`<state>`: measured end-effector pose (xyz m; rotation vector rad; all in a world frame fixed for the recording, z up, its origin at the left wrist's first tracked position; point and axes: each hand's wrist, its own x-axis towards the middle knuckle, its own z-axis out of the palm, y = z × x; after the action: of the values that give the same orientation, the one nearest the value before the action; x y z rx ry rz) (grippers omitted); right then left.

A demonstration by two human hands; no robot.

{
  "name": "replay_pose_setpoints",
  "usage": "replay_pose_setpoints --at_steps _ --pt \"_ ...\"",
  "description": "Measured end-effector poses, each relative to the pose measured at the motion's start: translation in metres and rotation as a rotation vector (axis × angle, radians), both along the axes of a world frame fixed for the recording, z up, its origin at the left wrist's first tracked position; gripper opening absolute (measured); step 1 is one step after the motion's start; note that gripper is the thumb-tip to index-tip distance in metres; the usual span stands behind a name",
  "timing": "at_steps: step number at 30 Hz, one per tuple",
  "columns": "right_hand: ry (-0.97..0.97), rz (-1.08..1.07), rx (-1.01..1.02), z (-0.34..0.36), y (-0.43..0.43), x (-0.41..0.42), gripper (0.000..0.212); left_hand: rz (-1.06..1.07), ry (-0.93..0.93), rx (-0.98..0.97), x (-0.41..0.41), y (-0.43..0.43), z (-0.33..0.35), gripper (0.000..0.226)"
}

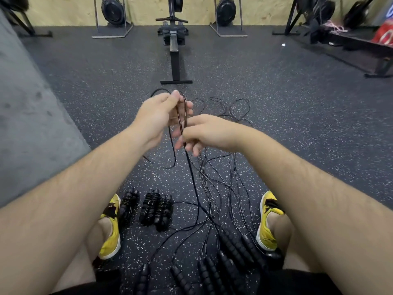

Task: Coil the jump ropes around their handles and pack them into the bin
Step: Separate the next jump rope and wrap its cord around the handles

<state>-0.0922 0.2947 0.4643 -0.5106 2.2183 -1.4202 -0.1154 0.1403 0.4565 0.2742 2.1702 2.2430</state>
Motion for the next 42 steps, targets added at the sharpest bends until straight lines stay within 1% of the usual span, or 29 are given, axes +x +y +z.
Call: replay_pose_setpoints --at_steps 1,3,5,6,8,10,11,12,14,16,17,19,20,21,23,24,26,27,29,31,32,33,34,36,37,38,40,42 --pt "0.060 -0.009 0.040 -0.002 -0.002 0.001 0.011 0.013 -0.014 0.013 -0.001 -0.001 0.002 0.025" --pt "0.213 -0.100 0.090 -0.006 -0.006 -0.001 0.010 0.017 -0.050 -0.008 -0.003 0.000 0.001 0.040" --pt "0.340 -0.236 0.066 -0.002 -0.006 -0.006 0.016 -0.064 -0.087 -0.021 0.000 0.002 -0.003 0.056" --pt "0.381 -0.310 0.031 0.001 -0.005 -0.011 0.019 -0.130 -0.093 -0.014 0.003 0.004 -0.007 0.058" --pt "0.426 -0.442 -0.081 0.011 -0.001 -0.018 0.018 -0.247 -0.078 -0.088 0.011 0.006 -0.022 0.046" --pt "0.442 -0.502 -0.168 0.020 0.004 -0.022 0.012 -0.331 -0.054 -0.298 0.023 0.010 -0.040 0.027" --pt "0.447 -0.514 -0.180 0.022 0.006 -0.022 0.011 -0.346 -0.044 -0.374 0.029 0.015 -0.048 0.018" --pt "0.449 -0.524 -0.182 0.022 0.008 -0.022 0.011 -0.330 -0.041 -0.404 0.032 0.019 -0.052 0.014" --pt "0.435 -0.546 -0.207 0.023 0.012 -0.022 0.013 -0.233 -0.036 -0.425 0.034 0.028 -0.047 0.020" --pt "0.385 -0.575 -0.213 0.024 0.020 -0.020 0.015 -0.153 0.012 -0.395 0.029 0.032 -0.035 0.024" --pt "0.345 -0.570 -0.179 0.026 0.025 -0.018 0.014 -0.130 0.053 -0.373 0.025 0.033 -0.027 0.025" --pt "0.238 -0.456 -0.052 0.023 0.036 -0.009 0.008 -0.102 0.133 -0.313 0.018 0.037 -0.012 0.026" --pt "0.199 -0.360 0.054 0.020 0.040 -0.003 0.011 -0.092 0.169 -0.272 0.016 0.040 -0.005 0.027" --pt "0.173 -0.261 0.168 0.015 0.042 0.004 0.020 -0.092 0.188 -0.214 0.014 0.044 0.001 0.028" --pt "0.113 -0.123 0.351 0.003 0.040 0.014 0.047 -0.107 0.180 -0.049 0.012 0.050 0.014 0.028" --pt "0.093 -0.089 0.421 -0.004 0.038 0.017 0.058 -0.105 0.172 0.028 0.010 0.051 0.019 0.028" --pt "0.119 -0.086 0.533 -0.018 0.031 0.019 0.075 -0.090 0.152 0.148 0.008 0.051 0.029 0.027" --pt "0.136 -0.116 0.553 -0.027 0.027 0.018 0.083 -0.086 0.140 0.197 0.007 0.050 0.033 0.027" --pt "0.135 -0.220 0.526 -0.044 0.014 0.010 0.097 -0.079 0.129 0.260 0.005 0.047 0.041 0.028" --pt "0.117 -0.283 0.465 -0.057 0.000 0.003 0.102 -0.075 0.135 0.284 0.005 0.043 0.047 0.028" --pt "0.109 -0.278 0.430 -0.063 -0.006 0.000 0.099 -0.071 0.140 0.294 0.005 0.040 0.049 0.028" --pt "0.108 -0.262 0.393 -0.068 -0.013 -0.002 0.090 -0.067 0.144 0.309 0.005 0.037 0.051 0.027" --pt "0.115 -0.252 0.346 -0.072 -0.019 -0.003 0.075 -0.059 0.150 0.322 0.005 0.035 0.054 0.027" --pt "0.137 -0.257 0.234 -0.076 -0.029 -0.004 0.034 -0.037 0.162 0.340 0.004 0.028 0.058 0.026" --pt "0.145 -0.265 0.195 -0.077 -0.032 -0.004 0.021 -0.028 0.165 0.348 0.003 0.024 0.060 0.026" --pt "0.148 -0.272 0.172 -0.077 -0.035 -0.005 0.016 -0.020 0.169 0.355 0.002 0.021 0.061 0.026" --pt "0.107 -0.276 0.148 -0.077 -0.036 -0.007 0.016 0.000 0.177 0.339 -0.001 0.013 0.063 0.026" --pt "0.058 -0.271 0.166 -0.076 -0.031 -0.009 0.015 0.040 0.205 0.252 -0.005 0.006 0.064 0.025"
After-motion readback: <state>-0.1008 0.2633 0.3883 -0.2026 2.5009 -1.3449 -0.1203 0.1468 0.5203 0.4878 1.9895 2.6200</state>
